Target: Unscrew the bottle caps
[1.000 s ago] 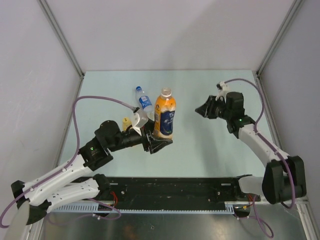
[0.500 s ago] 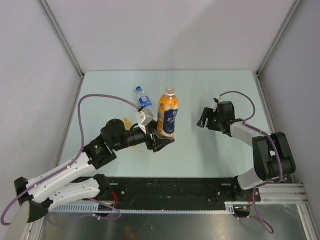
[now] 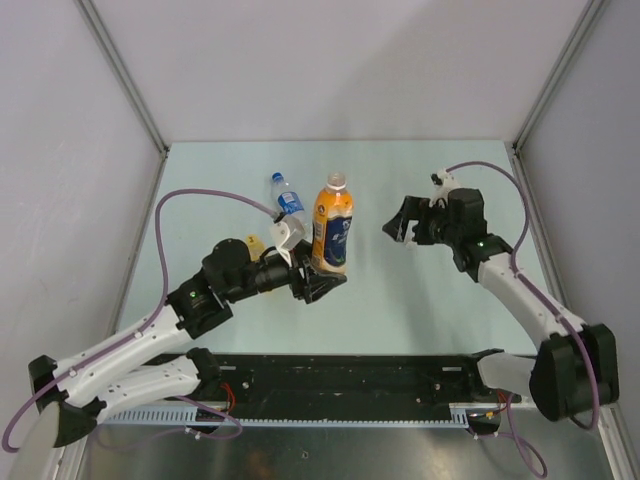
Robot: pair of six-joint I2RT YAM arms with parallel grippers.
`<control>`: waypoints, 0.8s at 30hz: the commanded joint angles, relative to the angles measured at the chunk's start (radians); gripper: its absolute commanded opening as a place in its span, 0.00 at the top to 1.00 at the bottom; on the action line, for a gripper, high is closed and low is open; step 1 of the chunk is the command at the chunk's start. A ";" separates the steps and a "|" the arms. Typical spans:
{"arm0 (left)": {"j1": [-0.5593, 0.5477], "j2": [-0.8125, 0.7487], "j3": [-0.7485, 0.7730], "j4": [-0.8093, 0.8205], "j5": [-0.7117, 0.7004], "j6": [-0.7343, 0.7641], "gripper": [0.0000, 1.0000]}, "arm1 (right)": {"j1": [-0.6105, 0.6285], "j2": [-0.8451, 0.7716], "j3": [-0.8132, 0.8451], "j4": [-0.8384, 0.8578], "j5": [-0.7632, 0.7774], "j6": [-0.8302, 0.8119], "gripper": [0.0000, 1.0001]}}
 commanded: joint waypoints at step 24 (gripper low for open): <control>0.010 0.178 0.089 -0.001 0.188 -0.023 1.00 | 0.104 -0.252 0.245 0.500 -0.494 0.338 0.03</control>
